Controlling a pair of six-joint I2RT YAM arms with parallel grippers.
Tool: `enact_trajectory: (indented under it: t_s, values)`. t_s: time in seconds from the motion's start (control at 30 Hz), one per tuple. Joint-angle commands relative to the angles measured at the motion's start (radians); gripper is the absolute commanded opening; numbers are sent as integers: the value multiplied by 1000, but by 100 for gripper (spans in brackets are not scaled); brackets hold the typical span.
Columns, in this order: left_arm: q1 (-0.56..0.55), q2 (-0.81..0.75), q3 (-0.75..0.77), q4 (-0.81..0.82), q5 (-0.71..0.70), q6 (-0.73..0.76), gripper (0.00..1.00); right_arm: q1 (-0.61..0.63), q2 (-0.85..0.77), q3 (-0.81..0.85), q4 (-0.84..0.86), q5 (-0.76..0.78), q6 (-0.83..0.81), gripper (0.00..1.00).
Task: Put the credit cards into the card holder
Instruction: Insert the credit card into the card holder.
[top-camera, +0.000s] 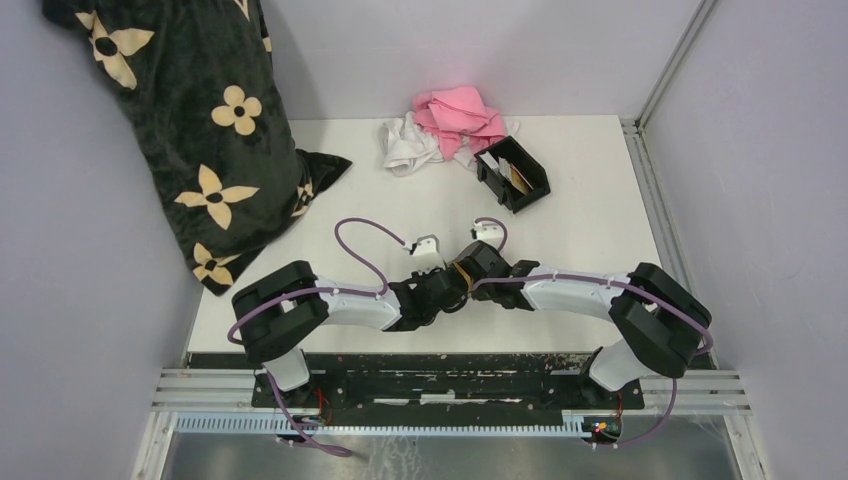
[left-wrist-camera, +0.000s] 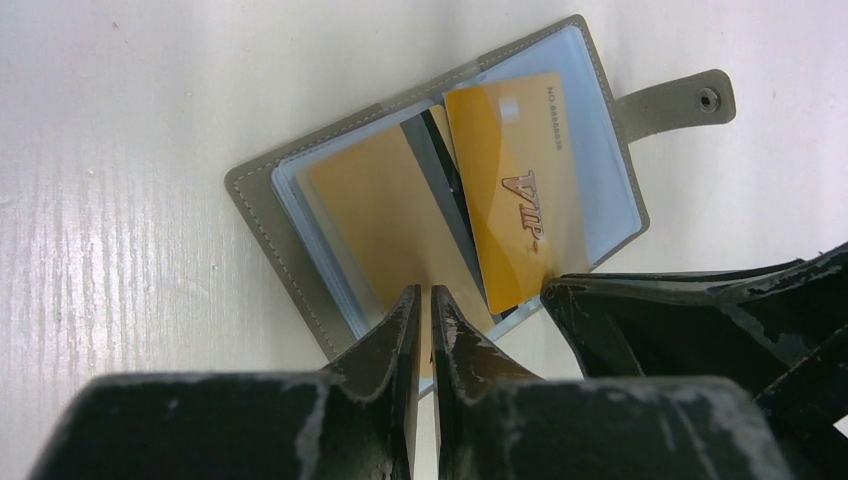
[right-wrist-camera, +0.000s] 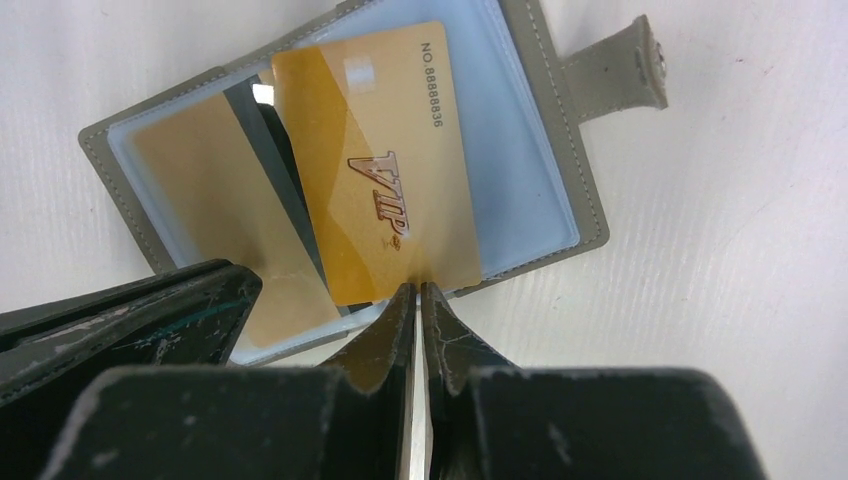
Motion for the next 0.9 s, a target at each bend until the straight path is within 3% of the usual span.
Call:
enact_trajectory:
  t_s: [0.0, 0.5, 0.87]
  values:
    - [-5, 12, -15, -39, -26, -52, 15, -13, 2, 35, 22, 41, -17, 9]
    - [1, 4, -37, -68, -45, -62, 15, -38, -14, 45, 28, 22, -48, 10]
    - [7, -11, -74, -23, -35, -63, 12, -12, -43, 60, 79, -91, -45, 23]
